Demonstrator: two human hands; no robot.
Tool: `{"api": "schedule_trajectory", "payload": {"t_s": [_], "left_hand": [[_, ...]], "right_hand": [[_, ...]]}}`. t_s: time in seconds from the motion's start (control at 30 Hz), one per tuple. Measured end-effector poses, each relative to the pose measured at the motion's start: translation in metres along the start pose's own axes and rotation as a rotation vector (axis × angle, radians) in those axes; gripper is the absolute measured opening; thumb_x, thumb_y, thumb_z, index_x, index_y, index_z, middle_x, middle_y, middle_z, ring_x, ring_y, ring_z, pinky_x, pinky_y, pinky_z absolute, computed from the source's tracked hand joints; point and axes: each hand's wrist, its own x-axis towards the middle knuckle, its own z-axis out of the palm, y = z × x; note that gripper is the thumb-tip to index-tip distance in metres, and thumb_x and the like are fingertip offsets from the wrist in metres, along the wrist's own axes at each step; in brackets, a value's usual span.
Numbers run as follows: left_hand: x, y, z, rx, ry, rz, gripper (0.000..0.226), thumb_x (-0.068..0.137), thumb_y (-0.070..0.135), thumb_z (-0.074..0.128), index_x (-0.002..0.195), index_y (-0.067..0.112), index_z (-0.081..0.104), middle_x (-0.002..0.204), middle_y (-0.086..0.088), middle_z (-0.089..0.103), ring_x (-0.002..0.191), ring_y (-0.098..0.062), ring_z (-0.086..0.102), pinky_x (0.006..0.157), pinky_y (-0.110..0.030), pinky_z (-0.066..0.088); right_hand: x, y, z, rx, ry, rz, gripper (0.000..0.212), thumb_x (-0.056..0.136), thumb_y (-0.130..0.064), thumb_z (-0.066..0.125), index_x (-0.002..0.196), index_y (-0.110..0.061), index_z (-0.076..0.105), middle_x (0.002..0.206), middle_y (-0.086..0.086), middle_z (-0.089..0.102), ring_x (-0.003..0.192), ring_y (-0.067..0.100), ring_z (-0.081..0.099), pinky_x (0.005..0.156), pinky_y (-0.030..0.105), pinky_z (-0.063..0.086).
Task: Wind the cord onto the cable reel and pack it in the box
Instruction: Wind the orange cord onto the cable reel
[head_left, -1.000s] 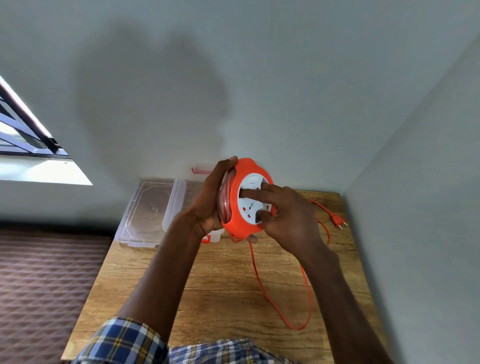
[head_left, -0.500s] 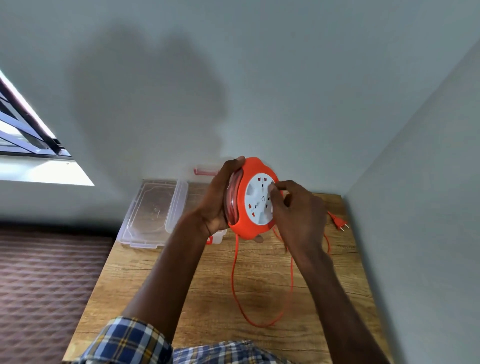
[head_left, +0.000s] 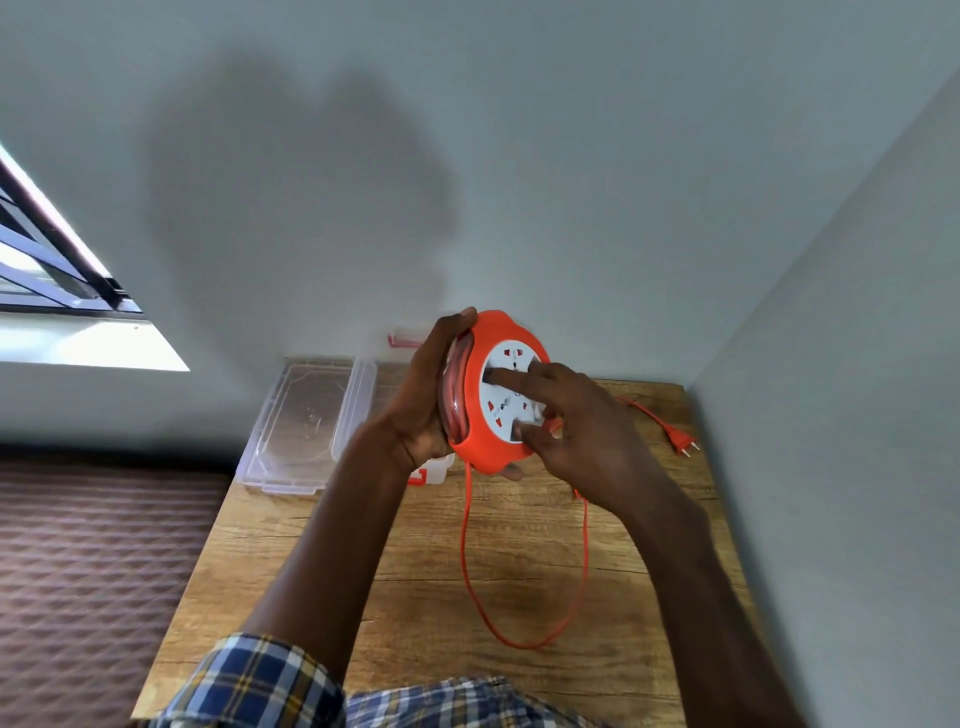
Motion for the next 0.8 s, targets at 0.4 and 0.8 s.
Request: {"api": "schedule_trajectory", "payload": {"t_s": [0.4, 0.8], "left_hand": [[0.0, 0.003, 0.008, 0.045, 0.065, 0.102, 0.058, 0.098, 0.063, 0.054, 0.122, 0.016, 0.078, 0.121, -0.018, 0.076, 0.108, -0.034, 0.075, 0.087, -0.046, 0.062], [0.003, 0.003, 0.002, -0.048, -0.003, 0.05, 0.065, 0.097, 0.072, 0.049, 0.125, 0.021, 0.078, 0.127, -0.013, 0.075, 0.111, -0.032, 0.075, 0.089, -0.05, 0.06]], "right_hand": [[0.004, -0.015, 0.017, 0.207, 0.325, 0.29, 0.069, 0.064, -0.074, 0.076, 0.129, -0.056, 0.06, 0.107, -0.021, 0.076, 0.09, -0.005, 0.068, 0.072, 0.018, 0.054], [0.002, -0.002, 0.001, 0.108, 0.267, -0.007, 0.038, 0.094, -0.023, 0.074, 0.125, -0.043, 0.07, 0.128, -0.017, 0.062, 0.093, -0.002, 0.061, 0.072, 0.01, 0.046]]}}
